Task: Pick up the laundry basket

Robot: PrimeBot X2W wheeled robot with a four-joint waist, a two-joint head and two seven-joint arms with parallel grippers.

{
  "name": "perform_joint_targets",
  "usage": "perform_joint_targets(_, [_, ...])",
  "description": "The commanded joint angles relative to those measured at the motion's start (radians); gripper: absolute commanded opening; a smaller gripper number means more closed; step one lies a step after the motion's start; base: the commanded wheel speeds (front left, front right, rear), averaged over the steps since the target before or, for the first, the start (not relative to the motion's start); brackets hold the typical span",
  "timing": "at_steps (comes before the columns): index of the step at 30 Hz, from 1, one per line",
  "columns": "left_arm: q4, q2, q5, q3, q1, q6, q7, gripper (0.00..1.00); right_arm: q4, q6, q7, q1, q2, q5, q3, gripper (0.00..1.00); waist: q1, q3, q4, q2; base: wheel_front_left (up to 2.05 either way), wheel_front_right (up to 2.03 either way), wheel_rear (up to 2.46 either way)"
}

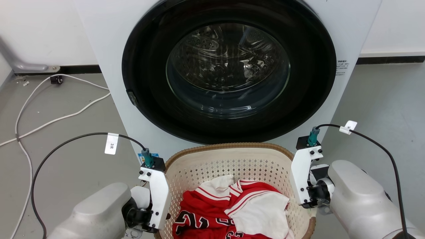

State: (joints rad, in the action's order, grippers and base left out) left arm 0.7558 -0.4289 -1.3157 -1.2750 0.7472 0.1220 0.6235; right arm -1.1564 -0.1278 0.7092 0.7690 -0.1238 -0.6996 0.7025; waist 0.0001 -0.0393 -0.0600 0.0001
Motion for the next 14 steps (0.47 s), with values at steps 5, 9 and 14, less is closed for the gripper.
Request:
perform_joint_targets(5, [-0.012,-0.002,0.004,-0.005,-0.002,0.015,0.006,0.0,0.0,-0.005,-0.006,0.017,-0.01,-0.007,0.015,0.0,-0.0001,-0.002,0.0,-0.0001,0.0,0.0,0.0])
perform_joint_targets(9, [-0.013,-0.003,0.003,-0.005,-0.004,0.015,0.007,0.0,-0.001,-0.005,-0.006,0.019,-0.01,-0.013,0.022,0.0,-0.0001,-0.003,0.0,-0.0001,0.0,0.0,0.0])
perform_joint_targets(14, [-0.014,-0.003,0.003,-0.006,0.002,0.015,0.006,0.0,-0.002,-0.005,-0.009,0.023,-0.011,-0.021,0.03,0.0,-0.0001,0.0,0.0,-0.0001,0.0,0.0,0.0])
